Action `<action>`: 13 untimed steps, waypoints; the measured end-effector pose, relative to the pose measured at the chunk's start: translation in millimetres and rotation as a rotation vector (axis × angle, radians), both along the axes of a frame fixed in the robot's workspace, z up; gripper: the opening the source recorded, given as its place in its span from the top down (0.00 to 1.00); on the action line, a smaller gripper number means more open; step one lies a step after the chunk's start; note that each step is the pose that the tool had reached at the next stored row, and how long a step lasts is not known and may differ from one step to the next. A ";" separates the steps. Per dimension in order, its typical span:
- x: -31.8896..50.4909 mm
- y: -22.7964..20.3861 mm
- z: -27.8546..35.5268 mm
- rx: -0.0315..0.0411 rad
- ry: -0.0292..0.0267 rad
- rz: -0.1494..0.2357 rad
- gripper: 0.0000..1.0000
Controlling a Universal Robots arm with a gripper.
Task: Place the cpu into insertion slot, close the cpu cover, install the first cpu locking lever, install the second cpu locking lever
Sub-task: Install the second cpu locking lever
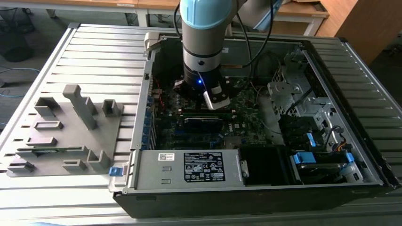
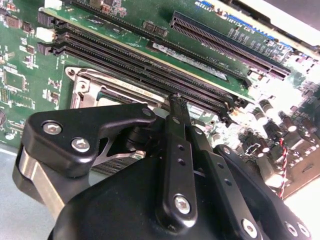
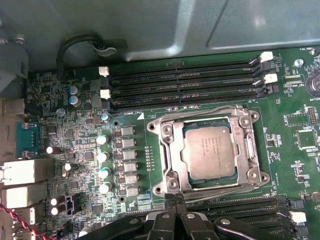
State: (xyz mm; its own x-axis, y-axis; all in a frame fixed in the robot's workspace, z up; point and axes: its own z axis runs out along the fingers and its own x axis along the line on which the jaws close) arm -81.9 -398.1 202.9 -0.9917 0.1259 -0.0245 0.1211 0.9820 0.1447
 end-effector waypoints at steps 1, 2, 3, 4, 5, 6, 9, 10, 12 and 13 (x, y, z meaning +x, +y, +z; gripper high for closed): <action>0.0 0.0 0.0 0.0000 0.0000 0.000 0.89; 0.0 0.0 0.0 0.0001 0.0000 0.000 0.89; 0.0 -0.1 0.0 0.0000 0.0000 0.000 0.89; 0.0 -0.1 -0.1 0.0000 0.0000 0.000 0.89; -0.3 -0.1 -0.1 0.0003 -0.0001 0.000 0.89; -0.8 -0.1 -0.3 0.0011 0.0000 0.000 0.89; -2.4 0.0 -1.0 0.0039 0.0000 0.000 0.89; -3.0 -0.1 -1.3 0.0055 0.0000 0.000 0.89; -3.6 0.0 -1.8 0.0087 0.0000 0.000 0.89; -3.7 0.0 -2.0 0.0097 -0.0001 0.000 0.89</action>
